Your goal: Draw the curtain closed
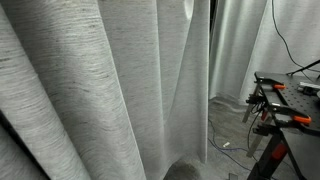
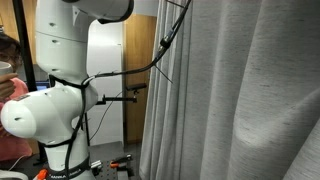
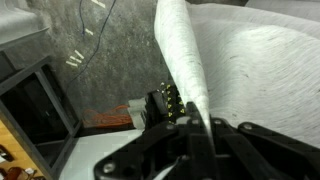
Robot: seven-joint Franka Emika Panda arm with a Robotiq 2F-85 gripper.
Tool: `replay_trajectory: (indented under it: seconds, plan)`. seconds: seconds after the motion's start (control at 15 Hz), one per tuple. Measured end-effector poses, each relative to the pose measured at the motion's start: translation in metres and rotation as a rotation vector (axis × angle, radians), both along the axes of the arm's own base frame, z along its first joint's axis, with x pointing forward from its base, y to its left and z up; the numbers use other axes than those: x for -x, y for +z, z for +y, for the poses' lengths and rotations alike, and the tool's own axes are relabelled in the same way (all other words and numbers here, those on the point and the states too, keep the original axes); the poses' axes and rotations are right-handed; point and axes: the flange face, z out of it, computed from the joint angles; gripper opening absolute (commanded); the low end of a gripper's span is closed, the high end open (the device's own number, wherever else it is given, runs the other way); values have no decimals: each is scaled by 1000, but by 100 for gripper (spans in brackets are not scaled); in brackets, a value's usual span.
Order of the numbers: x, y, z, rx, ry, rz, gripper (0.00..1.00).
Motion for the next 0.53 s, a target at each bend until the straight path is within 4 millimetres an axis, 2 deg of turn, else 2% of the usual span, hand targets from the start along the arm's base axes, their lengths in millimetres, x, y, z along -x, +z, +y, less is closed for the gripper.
replay_trajectory:
  seconds: [0.27,0.33,0.4,0.53]
  plan:
    - [-14,-8,42,-74,57,-54,0]
    - [-18,-12,52,-88,68,-65,27]
    - [-22,-19,61,-101,75,-71,29]
    - [-29,-34,75,-116,85,-66,44]
